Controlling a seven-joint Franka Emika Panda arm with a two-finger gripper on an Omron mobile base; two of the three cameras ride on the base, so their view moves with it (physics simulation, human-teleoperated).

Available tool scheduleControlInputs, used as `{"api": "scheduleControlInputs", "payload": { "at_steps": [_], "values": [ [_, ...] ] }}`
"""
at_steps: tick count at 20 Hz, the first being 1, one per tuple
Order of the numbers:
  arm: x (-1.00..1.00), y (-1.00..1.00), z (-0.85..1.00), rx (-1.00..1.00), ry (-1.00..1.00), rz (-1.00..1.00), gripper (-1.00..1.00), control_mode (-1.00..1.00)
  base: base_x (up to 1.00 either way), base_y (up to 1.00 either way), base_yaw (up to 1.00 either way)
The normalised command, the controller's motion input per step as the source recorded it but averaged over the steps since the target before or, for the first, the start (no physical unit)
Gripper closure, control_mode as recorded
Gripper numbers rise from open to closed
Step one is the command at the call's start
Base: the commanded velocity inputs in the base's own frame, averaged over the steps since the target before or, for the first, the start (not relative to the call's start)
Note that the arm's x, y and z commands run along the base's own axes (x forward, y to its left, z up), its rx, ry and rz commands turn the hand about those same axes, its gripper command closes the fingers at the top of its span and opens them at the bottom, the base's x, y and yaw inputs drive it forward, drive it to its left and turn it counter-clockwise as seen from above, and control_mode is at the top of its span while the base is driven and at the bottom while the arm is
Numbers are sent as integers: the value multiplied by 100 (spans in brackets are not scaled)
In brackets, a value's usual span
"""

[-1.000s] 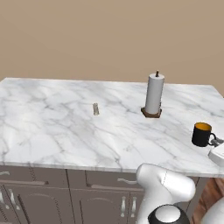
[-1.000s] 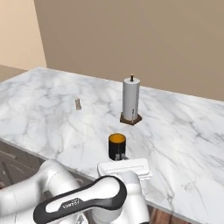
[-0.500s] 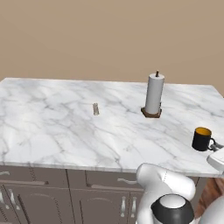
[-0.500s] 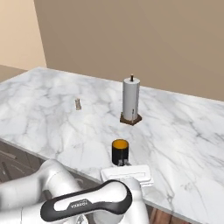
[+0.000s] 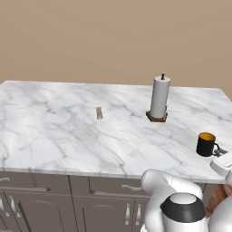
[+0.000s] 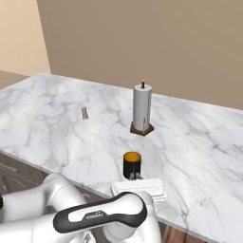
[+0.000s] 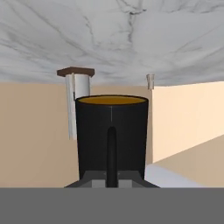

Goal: Open the cabinet directly in front. Then move the liquor and the mug to the dining counter with the candle on it.

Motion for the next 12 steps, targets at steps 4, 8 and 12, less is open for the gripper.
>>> {"api": "scheduleControlInputs", "payload": {
  "at_steps": [4, 8, 12],
  "values": [
    [0, -21, -34, 0, 0, -1, 100, -100, 0, 0, 0],
    [0, -27, -28, 0, 0, -1, 100, -100, 0, 0, 0],
    [0, -16, -12, 0, 0, 0, 100, -100, 0, 0, 0]
  ]
}}
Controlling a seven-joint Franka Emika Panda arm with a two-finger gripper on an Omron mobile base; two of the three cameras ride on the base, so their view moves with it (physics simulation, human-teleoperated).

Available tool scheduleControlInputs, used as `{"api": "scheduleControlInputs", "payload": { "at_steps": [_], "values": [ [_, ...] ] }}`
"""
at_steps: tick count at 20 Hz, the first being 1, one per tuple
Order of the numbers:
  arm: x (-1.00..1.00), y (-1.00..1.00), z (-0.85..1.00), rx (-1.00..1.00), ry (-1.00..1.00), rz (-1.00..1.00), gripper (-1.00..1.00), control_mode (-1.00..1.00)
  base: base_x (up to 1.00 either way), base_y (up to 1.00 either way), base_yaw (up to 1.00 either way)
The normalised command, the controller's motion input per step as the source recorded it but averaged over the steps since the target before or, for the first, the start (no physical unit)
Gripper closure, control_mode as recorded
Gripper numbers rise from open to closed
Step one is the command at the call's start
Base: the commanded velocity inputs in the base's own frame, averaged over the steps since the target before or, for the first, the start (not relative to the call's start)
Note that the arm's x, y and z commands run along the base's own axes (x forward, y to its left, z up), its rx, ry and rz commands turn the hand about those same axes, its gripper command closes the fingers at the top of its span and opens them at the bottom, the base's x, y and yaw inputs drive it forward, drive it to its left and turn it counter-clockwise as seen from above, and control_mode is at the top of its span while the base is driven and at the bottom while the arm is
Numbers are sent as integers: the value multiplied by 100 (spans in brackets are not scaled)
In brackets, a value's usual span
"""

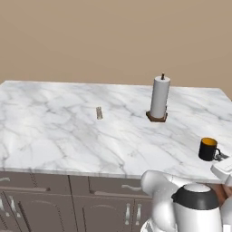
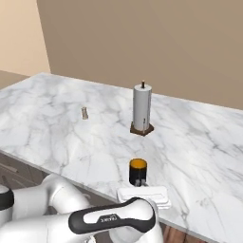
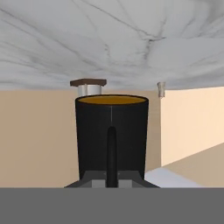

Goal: Open the cabinet directly in front. Then move the liquor and the mug to the dining counter with the candle on it.

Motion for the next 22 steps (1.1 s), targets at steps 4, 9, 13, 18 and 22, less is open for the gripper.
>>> {"api": "scheduleControlInputs", "payload": {
  "at_steps": [4, 9, 13, 18, 22],
  "values": [
    [0, -11, -13, 0, 0, 0, 100, -100, 0, 0, 0],
    [0, -16, -22, 0, 0, 0, 100, -100, 0, 0, 0],
    [0, -13, -22, 0, 0, 0, 100, -100, 0, 0, 0],
    [0, -12, -19, 0, 0, 0, 100, -100, 0, 0, 0],
    [0, -10, -17, 0, 0, 0, 100, -100, 0, 0, 0]
  ]
}}
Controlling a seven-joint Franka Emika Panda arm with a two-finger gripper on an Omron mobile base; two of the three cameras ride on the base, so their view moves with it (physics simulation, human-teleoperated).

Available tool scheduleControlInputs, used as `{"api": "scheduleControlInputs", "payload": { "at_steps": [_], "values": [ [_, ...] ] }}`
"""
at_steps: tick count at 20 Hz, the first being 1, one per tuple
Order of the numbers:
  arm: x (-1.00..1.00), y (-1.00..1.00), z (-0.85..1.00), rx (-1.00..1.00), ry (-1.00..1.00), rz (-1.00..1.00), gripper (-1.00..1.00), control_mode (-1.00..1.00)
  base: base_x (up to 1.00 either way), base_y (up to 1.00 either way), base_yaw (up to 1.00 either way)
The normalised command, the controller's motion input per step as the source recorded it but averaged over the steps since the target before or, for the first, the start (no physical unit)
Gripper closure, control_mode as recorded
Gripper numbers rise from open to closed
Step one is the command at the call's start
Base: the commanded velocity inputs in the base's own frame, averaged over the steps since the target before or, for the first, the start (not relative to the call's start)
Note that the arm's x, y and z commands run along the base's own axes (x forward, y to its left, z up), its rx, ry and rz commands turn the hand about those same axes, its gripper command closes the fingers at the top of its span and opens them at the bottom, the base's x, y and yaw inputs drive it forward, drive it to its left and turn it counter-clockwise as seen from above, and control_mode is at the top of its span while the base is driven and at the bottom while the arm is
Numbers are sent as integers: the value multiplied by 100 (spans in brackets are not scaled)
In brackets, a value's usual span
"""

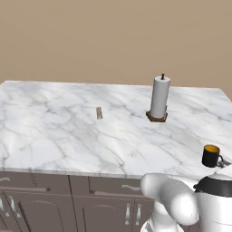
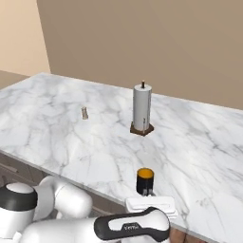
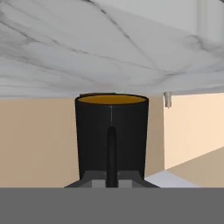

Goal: Open the cabinet directly in front. Then move the liquor and the mug to the dining counter with the candle on it.

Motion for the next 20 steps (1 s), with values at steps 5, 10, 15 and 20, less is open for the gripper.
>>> {"api": "scheduleControlInputs", "payload": {
  "at_steps": [5, 10, 15, 20],
  "values": [
    [0, -6, -20, 0, 0, 0, 100, -100, 0, 0, 0],
    [0, -2, -21, 0, 0, 0, 100, -100, 0, 0, 0],
    [11, -1, -12, 0, 0, -4, 100, -100, 0, 0, 0],
    [25, -2, -4, 0, 0, -6, 100, -100, 0, 0, 0]
  ]
}}
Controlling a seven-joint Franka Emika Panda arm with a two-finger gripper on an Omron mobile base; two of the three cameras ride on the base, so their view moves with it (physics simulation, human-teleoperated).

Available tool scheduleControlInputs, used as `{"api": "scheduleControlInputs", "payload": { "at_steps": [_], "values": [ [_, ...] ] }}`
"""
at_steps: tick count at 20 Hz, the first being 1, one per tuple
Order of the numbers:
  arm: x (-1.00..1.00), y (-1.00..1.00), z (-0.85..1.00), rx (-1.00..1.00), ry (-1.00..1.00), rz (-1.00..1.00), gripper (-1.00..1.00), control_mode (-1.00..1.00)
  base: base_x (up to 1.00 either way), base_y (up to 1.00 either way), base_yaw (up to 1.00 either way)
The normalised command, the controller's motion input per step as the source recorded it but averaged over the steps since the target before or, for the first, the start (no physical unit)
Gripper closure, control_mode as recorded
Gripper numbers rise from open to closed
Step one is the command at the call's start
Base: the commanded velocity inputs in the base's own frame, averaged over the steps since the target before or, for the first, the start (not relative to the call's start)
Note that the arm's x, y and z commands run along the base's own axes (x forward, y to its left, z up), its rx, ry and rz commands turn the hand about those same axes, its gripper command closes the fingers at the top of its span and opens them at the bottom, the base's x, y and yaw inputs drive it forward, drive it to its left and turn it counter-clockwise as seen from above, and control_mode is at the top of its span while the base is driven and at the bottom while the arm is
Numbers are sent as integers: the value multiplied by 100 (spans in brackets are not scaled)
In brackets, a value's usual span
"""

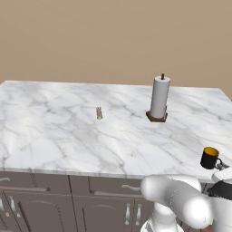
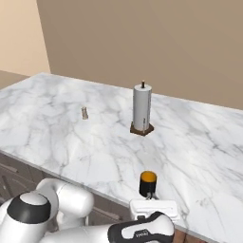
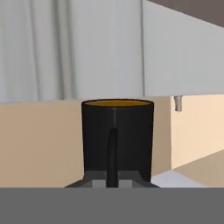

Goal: Open the cabinet directly in front. Then move the liquor and the mug to the dining counter with the candle on it.

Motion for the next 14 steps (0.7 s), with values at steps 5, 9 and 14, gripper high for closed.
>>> {"api": "scheduleControlInputs", "payload": {
  "at_steps": [5, 9, 14],
  "values": [
    [24, -4, -6, 0, 0, -6, 100, -100, 0, 0, 0],
    [6, -8, -22, 0, 0, -5, 100, -100, 0, 0, 0],
    [0, -3, -21, 0, 0, -4, -100, -100, 0, 0, 0]
  ]
}}
